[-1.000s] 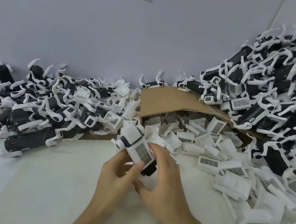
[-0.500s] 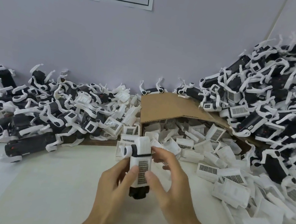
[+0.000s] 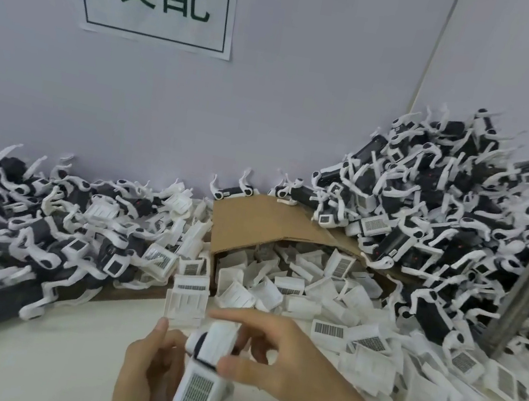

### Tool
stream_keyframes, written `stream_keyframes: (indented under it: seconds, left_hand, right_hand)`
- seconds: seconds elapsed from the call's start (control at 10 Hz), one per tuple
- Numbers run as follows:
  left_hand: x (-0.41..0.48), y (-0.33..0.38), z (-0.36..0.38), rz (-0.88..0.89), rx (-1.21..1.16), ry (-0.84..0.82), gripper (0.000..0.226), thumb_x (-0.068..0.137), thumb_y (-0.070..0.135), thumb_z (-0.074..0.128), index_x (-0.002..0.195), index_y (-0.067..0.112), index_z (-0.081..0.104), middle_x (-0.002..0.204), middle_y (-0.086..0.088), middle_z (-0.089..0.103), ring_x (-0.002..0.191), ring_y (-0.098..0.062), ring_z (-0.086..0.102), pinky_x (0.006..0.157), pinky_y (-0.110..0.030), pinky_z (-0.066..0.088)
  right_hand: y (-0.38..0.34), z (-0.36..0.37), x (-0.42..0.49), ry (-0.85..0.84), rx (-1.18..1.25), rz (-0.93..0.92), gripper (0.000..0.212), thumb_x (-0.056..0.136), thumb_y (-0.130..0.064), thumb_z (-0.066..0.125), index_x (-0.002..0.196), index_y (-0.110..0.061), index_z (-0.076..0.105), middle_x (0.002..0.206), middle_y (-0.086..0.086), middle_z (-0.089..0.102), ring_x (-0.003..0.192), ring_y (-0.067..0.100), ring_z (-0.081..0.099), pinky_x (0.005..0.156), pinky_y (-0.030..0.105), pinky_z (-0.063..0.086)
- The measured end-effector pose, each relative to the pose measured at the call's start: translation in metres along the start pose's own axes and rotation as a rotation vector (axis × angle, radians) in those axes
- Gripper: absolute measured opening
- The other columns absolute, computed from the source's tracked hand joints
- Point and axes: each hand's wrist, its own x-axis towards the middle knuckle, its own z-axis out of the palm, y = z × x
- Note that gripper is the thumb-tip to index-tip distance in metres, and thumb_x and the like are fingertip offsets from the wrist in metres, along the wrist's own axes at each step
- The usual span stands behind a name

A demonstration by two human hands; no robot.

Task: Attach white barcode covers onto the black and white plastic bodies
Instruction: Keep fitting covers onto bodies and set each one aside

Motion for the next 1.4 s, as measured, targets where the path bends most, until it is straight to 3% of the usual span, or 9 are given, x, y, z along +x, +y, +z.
stream_keyframes:
  seconds: [0.1,0.2,0.4,0.5,0.6,0.7,0.9,1.1,1.4]
  left_hand:
    - [0.001,0.004,0.004,-0.075,-0.065,-0.012,0.085,0.079,0.052,0.057,0.101,-0.03,0.05,0.109,-0.057,0.037,0.103,-0.042,0.034,0.066,-0.041,0.027]
    - [0.009,0.004,0.005,-0.052,-0.04,-0.009,0.06,0.088,0.043,0.047,0.081,-0.014,0.065,0.088,-0.025,0.051,0.076,-0.035,0.044,0.064,-0.039,0.028]
    - [0.038,0.013,-0.011,0.04,0.199,0.196,0.045,0.105,0.011,0.035,0.073,-0.003,0.065,0.072,-0.021,0.055,0.064,-0.031,0.045,0.059,-0.037,0.034]
    - [0.037,0.005,-0.012,0.066,0.295,0.185,0.042,0.103,0.006,0.04,0.073,-0.004,0.068,0.073,-0.02,0.06,0.065,-0.032,0.05,0.059,-0.037,0.036]
    - [0.036,0.002,-0.012,0.14,0.362,0.152,0.039,0.105,0.005,0.04,0.081,-0.004,0.069,0.082,-0.02,0.063,0.07,-0.034,0.055,0.061,-0.039,0.039]
    - [0.034,0.001,-0.011,0.171,0.338,0.166,0.029,0.105,0.006,0.04,0.093,0.003,0.067,0.086,-0.019,0.063,0.071,-0.034,0.056,0.062,-0.039,0.04]
    - [0.033,0.0,-0.011,0.176,0.264,0.263,0.018,0.102,0.002,0.046,0.111,0.012,0.058,0.095,-0.017,0.065,0.075,-0.036,0.062,0.063,-0.04,0.046]
    - [0.031,0.011,-0.011,0.061,0.042,0.349,0.022,0.102,0.014,0.052,0.124,0.014,0.051,0.103,-0.017,0.066,0.081,-0.038,0.065,0.067,-0.044,0.049]
    - [0.031,0.068,-0.064,-0.007,-0.481,0.409,0.061,0.091,0.063,0.055,0.122,0.01,0.059,0.116,-0.008,0.069,0.103,-0.024,0.066,0.081,-0.038,0.051]
  right_hand:
    - [-0.016,-0.009,0.009,-0.163,-0.189,0.018,0.05,0.081,-0.052,0.076,0.128,-0.053,0.058,0.081,-0.035,0.059,0.063,-0.006,0.049,0.058,0.008,0.036]
    - [-0.029,-0.013,0.018,-0.188,-0.305,-0.025,0.037,0.08,-0.05,0.077,0.113,-0.035,0.069,0.08,-0.029,0.063,0.065,-0.009,0.053,0.057,0.011,0.04]
    - [-0.061,-0.123,0.044,0.568,-0.08,0.079,0.023,0.092,-0.024,0.069,0.112,-0.011,0.065,0.092,0.005,0.068,0.062,-0.003,0.054,0.057,0.01,0.047]
    - [-0.096,-0.202,0.052,0.931,0.755,-0.218,0.045,0.1,-0.031,0.056,0.14,-0.013,0.047,0.132,0.009,0.059,0.103,0.005,0.065,0.088,0.022,0.055]
    - [-0.094,-0.22,0.057,1.053,0.713,-0.091,0.04,0.106,-0.021,0.044,0.145,-0.015,0.041,0.141,0.007,0.05,0.116,0.028,0.061,0.093,0.04,0.054]
    - [-0.054,-0.154,0.056,0.874,-0.001,0.116,0.024,0.102,-0.017,0.051,0.123,-0.022,0.059,0.113,0.001,0.063,0.105,0.022,0.067,0.075,0.026,0.054]
    - [0.043,0.023,0.004,0.443,-0.258,0.137,0.055,0.09,-0.034,0.066,0.133,-0.055,0.039,0.143,-0.036,0.031,0.123,-0.018,0.039,0.111,0.031,0.037]
    - [0.065,0.05,0.007,0.175,-0.611,0.216,0.065,0.094,-0.049,0.056,0.152,-0.045,0.027,0.161,-0.026,0.003,0.149,-0.004,-0.002,0.117,0.027,0.012]
    - [0.072,0.043,0.001,0.365,-0.649,0.299,0.062,0.089,-0.042,0.066,0.144,-0.046,0.036,0.149,-0.023,0.026,0.139,0.006,0.025,0.109,0.028,0.029]
